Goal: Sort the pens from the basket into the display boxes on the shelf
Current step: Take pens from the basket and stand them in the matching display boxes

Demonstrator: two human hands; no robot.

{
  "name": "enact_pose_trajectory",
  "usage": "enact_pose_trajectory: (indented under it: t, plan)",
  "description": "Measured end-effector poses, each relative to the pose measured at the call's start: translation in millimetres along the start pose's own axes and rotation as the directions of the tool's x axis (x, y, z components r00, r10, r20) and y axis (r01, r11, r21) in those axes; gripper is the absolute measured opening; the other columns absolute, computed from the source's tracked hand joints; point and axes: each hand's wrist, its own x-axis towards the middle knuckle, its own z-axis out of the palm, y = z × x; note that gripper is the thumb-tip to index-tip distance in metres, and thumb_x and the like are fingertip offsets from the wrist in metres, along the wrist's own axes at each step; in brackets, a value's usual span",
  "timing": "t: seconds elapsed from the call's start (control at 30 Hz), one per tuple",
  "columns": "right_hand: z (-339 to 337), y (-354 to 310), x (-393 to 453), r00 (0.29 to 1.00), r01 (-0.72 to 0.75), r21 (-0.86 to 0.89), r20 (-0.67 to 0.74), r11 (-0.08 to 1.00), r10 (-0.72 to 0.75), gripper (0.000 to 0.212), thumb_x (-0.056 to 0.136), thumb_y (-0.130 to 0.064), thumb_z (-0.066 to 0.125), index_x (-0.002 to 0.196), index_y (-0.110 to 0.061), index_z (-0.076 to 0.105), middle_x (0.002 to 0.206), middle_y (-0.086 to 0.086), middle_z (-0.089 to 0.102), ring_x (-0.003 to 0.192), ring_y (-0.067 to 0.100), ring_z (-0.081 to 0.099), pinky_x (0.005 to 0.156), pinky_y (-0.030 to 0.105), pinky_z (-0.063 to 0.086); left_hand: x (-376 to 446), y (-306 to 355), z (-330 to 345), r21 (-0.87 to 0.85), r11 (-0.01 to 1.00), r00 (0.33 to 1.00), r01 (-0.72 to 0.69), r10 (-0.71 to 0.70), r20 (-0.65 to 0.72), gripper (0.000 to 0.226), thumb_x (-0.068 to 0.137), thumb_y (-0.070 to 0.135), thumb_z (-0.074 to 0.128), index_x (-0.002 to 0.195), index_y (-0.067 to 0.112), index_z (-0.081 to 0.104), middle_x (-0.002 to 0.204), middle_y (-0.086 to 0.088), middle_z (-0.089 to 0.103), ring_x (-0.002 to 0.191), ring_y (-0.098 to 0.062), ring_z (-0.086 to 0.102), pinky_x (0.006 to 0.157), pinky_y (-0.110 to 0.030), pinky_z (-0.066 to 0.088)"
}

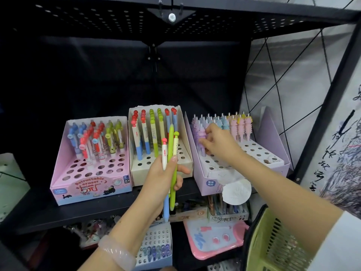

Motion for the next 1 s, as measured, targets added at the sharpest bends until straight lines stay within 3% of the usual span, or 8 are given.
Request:
enact_pose_trajectory:
  t: [0.07, 0.2, 0.3, 0.37, 0.43, 0.63, 0.73, 1.0]
  plan:
    - [-1.1, -0.2, -3.2, 0.999, -0.028, -0.057, -0.018, 0.998, 0.027, 0.021, 0.090, -0.025, 0.059, 0.100, -0.008, 0.050, 0.087, 0.007, 0.067, 0.080, 0.022, 0.062, 0.073, 0.035, 0.050, -0.5, -0.4, -1.1, -0.006, 1.000, 1.000, -0.009, 0.009, 0.002, 0.012, 0.098, 0.027, 0.039, 0.105, 0.023, 0.048, 0.064, 0.000, 0.068, 0.040, -0.010, 0.046, 0.040, -0.019, 0.037]
    - [-2.8, -22.4, -17.1, 0.957, 0.075, -0.033, -0.279, 0.997, -0.082, 0.017, 0.088, -0.027, 0.061, 0.098, -0.014, 0.058, 0.090, -0.005, 0.057, 0.077, 0.009, 0.050, 0.067, 0.022, 0.039, -2.5, 0.9, -2.5, -0.026, 0.999, 1.000, -0.019, 0.019, 0.000, 0.012, 0.099, 0.025, 0.039, 0.102, 0.019, 0.049, 0.063, 0.000, 0.068, 0.041, -0.009, 0.047, 0.040, -0.019, 0.038]
    - [3.7, -53.6, -29.6, 0.996, 0.091, 0.297, -0.019, 0.950, -0.090, 0.015, 0.088, -0.034, 0.060, 0.084, -0.021, 0.065, 0.077, -0.013, 0.059, 0.072, 0.000, 0.052, 0.067, 0.013, 0.042, -3.2, 3.2, -2.3, -0.048, 0.998, 1.000, -0.031, 0.031, -0.004, 0.013, 0.099, 0.025, 0.038, 0.101, 0.019, 0.050, 0.061, 0.000, 0.067, 0.041, -0.010, 0.047, 0.040, -0.019, 0.037]
    - [11.0, -65.9, -33.4, 0.980, 0.021, 0.346, 0.181, 0.938, -0.088, 0.021, 0.089, -0.032, 0.060, 0.080, -0.014, 0.066, 0.071, -0.007, 0.057, 0.069, 0.006, 0.052, 0.069, 0.024, 0.046, -4.0, 5.0, -4.0, -0.063, 0.997, 0.999, -0.038, 0.038, -0.006, 0.016, 0.099, 0.025, 0.037, 0.105, 0.020, 0.051, 0.061, -0.001, 0.067, 0.041, -0.010, 0.048, 0.040, -0.019, 0.038]
    - [15.2, -72.7, -31.9, 0.974, 0.014, 0.360, 0.207, 0.933, -0.094, 0.025, 0.091, -0.028, 0.058, 0.081, -0.006, 0.064, 0.072, 0.001, 0.057, 0.069, 0.010, 0.054, 0.069, 0.029, 0.050, -5.9, 6.4, -8.7, -0.087, 0.995, 0.999, -0.041, 0.039, -0.019, 0.018, 0.100, 0.024, 0.036, 0.108, 0.021, 0.052, 0.063, -0.002, 0.068, 0.042, -0.011, 0.052, 0.041, -0.020, 0.042]
    - [8.3, -80.0, -5.3, 0.992, 0.060, 0.554, -0.129, 0.830, 0.014, 0.022, 0.099, -0.024, 0.041, 0.079, -0.015, 0.046, 0.066, 0.003, 0.057, 0.046, 0.002, 0.057, 0.045, 0.015, 0.047, -13.7, 7.6, -37.6, -0.165, 0.986, 0.990, 0.022, -0.045, -0.136, 0.021, 0.097, 0.027, 0.042, 0.093, 0.012, 0.057, 0.069, -0.006, 0.070, 0.050, -0.016, 0.062, 0.043, -0.025, 0.051]
    - [8.0, -77.6, 7.8, 0.956, 0.143, 0.415, -0.294, 0.899, -0.016, 0.022, 0.098, -0.022, 0.042, 0.077, -0.020, 0.043, 0.064, 0.000, 0.057, 0.048, 0.003, 0.058, 0.050, 0.022, 0.053, -17.7, 6.3, -52.4, -0.093, 0.995, 0.982, 0.019, -0.036, -0.183, 0.022, 0.098, 0.029, 0.041, 0.094, 0.015, 0.058, 0.068, -0.006, 0.068, 0.041, -0.014, 0.052, 0.039, -0.021, 0.043]
    - [32.7, -82.6, 14.2, 0.957, 0.211, 0.101, -0.224, 0.972, -0.185, 0.020, 0.099, -0.024, 0.042, 0.094, -0.006, 0.048, 0.074, 0.017, 0.064, 0.066, 0.029, 0.064, 0.064, 0.044, 0.053, -22.8, 7.4, -70.0, -0.080, 0.996, 0.981, 0.036, -0.051, -0.187, 0.021, 0.099, 0.024, 0.039, 0.100, 0.017, 0.059, 0.060, 0.004, 0.062, 0.036, -0.009, 0.039, 0.036, -0.020, 0.030]
